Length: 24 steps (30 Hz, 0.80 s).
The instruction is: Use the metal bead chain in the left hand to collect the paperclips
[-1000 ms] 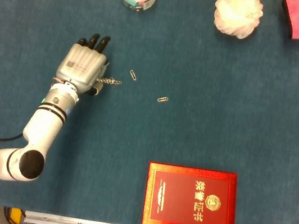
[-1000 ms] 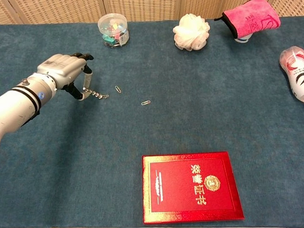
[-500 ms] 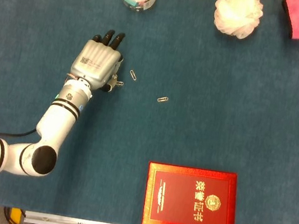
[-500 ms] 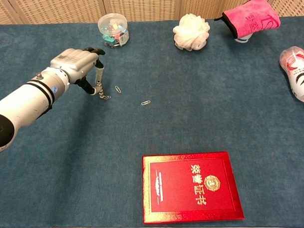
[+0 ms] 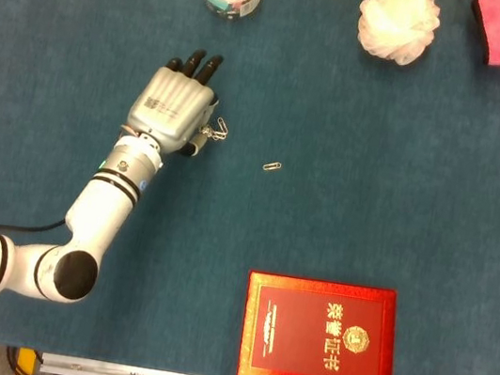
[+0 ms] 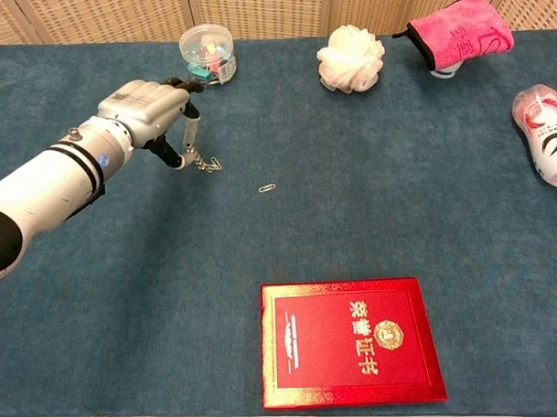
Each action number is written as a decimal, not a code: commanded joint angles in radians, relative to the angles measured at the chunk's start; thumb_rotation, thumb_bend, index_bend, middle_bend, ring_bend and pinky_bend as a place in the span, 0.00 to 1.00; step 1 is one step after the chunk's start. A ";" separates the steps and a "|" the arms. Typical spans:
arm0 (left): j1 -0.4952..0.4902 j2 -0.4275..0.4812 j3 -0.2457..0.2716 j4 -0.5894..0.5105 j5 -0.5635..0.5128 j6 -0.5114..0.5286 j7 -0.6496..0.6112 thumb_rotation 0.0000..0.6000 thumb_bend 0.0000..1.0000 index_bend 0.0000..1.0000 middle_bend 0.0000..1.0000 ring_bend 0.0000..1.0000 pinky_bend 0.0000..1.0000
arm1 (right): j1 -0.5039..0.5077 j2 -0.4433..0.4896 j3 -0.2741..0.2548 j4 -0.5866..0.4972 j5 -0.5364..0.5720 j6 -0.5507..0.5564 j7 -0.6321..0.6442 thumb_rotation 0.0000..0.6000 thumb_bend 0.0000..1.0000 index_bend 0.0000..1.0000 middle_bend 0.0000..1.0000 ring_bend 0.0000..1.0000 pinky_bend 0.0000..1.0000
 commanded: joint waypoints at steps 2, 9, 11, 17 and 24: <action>-0.010 -0.009 -0.004 0.005 -0.006 -0.005 0.005 1.00 0.35 0.57 0.08 0.01 0.18 | 0.000 0.000 0.000 0.000 0.001 0.000 0.000 1.00 0.00 0.27 0.32 0.23 0.46; -0.026 -0.032 -0.009 0.041 -0.021 -0.023 -0.002 1.00 0.35 0.57 0.08 0.01 0.18 | -0.001 0.002 0.000 0.000 0.000 0.002 0.003 1.00 0.00 0.27 0.32 0.23 0.46; -0.030 -0.039 -0.010 0.055 -0.025 -0.030 -0.005 1.00 0.35 0.57 0.08 0.01 0.19 | -0.001 0.002 0.000 0.001 0.000 0.001 0.003 1.00 0.00 0.27 0.32 0.23 0.46; -0.043 -0.057 -0.014 0.087 -0.036 -0.044 -0.008 1.00 0.35 0.57 0.08 0.01 0.19 | 0.000 0.001 -0.001 0.002 0.000 -0.001 0.004 1.00 0.00 0.27 0.32 0.23 0.46; -0.051 -0.069 -0.013 0.109 -0.046 -0.053 -0.012 1.00 0.35 0.57 0.08 0.01 0.19 | 0.001 0.000 -0.002 0.002 -0.001 -0.003 0.003 1.00 0.00 0.27 0.32 0.23 0.46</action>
